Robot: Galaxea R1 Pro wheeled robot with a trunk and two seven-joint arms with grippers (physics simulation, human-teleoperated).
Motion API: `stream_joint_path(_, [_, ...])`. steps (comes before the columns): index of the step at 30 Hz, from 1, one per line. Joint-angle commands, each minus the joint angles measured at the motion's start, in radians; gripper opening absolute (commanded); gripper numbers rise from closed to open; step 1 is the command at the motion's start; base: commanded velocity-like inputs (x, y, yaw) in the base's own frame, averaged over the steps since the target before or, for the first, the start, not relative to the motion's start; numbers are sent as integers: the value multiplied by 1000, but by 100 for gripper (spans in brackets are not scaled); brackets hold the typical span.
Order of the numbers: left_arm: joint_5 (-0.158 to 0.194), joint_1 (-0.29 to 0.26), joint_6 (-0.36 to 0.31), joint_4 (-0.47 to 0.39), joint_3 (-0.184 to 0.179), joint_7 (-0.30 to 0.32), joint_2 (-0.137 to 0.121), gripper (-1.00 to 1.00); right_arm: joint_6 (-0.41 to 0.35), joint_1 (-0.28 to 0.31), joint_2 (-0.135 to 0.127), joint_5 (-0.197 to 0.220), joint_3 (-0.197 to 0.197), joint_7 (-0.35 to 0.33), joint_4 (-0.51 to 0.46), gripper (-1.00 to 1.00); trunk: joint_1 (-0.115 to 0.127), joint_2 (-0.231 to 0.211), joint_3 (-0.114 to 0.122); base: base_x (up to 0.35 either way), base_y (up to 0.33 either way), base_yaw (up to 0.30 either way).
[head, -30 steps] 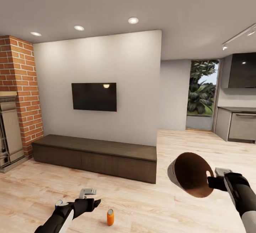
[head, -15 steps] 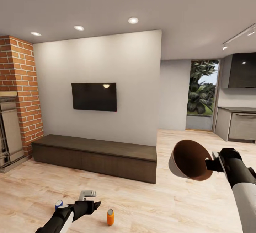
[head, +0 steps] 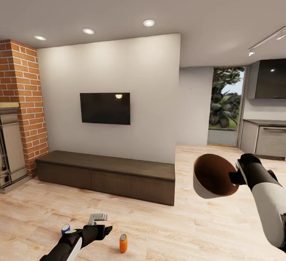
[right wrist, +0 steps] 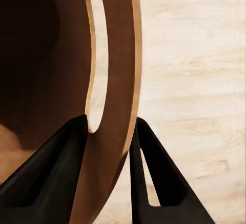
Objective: Put the three can of soda from the living room inside the tash can in the kitchen.
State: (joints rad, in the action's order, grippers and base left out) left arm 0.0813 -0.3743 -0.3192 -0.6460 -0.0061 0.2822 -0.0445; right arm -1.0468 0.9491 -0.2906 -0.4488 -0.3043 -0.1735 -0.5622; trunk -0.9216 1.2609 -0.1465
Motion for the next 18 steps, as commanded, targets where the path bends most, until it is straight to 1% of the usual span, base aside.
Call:
stream_joint_path(1, [1, 0, 0, 0, 0, 0, 0, 100, 0, 10, -1, 11, -1, 7, 24, -100, 0, 0, 0, 0, 0, 0])
stream_joint_path(3, [1, 0, -1, 0, 0, 0, 0, 100, 0, 20, -1, 9, -1, 17, 52, -100, 0, 0, 0, 0, 0, 0])
stream_joint_path(5, [1, 0, -1, 0, 0, 0, -1, 100, 0, 22, 0, 8, -1, 20, 59, -100, 0, 0, 0, 0, 0, 0])
stream_joint_path(18, [2, 0, -9, -1, -1, -3, -1, 100, 0, 26, -2, 8, -4, 23, 80, -100, 0, 0, 0, 0, 0, 0])
